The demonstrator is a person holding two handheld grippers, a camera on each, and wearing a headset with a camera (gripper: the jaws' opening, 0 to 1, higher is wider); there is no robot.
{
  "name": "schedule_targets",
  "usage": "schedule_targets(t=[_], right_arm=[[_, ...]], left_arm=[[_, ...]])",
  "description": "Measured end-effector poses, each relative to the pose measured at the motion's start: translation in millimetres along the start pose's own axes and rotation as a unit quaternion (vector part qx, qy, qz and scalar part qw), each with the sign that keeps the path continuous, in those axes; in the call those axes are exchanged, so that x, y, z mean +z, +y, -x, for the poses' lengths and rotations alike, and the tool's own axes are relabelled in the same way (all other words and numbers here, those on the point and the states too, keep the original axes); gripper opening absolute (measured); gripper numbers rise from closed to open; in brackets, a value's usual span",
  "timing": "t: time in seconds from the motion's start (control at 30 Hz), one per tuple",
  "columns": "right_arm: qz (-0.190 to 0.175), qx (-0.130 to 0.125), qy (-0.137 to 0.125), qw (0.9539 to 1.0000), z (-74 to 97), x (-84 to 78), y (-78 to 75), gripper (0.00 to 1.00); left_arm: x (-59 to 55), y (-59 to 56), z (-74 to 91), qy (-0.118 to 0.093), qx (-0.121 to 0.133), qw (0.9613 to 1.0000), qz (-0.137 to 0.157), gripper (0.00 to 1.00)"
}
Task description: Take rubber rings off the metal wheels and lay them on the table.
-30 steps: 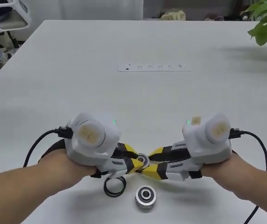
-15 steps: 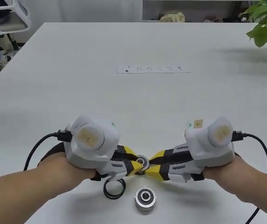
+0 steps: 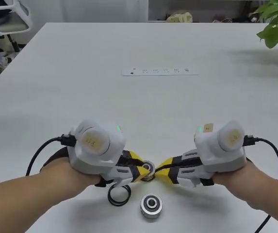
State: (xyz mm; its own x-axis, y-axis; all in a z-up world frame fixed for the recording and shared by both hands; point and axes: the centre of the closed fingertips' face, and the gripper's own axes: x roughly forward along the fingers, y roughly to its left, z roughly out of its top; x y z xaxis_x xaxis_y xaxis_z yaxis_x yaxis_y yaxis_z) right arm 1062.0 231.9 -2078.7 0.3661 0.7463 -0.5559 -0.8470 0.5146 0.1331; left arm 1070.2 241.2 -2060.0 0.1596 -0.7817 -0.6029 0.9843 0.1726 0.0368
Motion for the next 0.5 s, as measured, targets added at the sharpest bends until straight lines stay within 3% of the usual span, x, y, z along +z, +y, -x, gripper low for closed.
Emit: schedule_targets(t=[0.17, 0.5], right_arm=[[-0.007, 0.000, -0.001, 1.0000, 0.4, 1.1, 0.9, 0.00], [-0.063, 0.003, -0.015, 0.9979, 1.0, 0.8, -0.7, 0.00]], left_arm=[[0.2, -0.2, 0.4, 0.000, 0.001, 1.0000, -0.001, 0.07], [0.2, -0.6, 0.7, 0.001, 0.005, 1.0000, -0.004, 0.07]])
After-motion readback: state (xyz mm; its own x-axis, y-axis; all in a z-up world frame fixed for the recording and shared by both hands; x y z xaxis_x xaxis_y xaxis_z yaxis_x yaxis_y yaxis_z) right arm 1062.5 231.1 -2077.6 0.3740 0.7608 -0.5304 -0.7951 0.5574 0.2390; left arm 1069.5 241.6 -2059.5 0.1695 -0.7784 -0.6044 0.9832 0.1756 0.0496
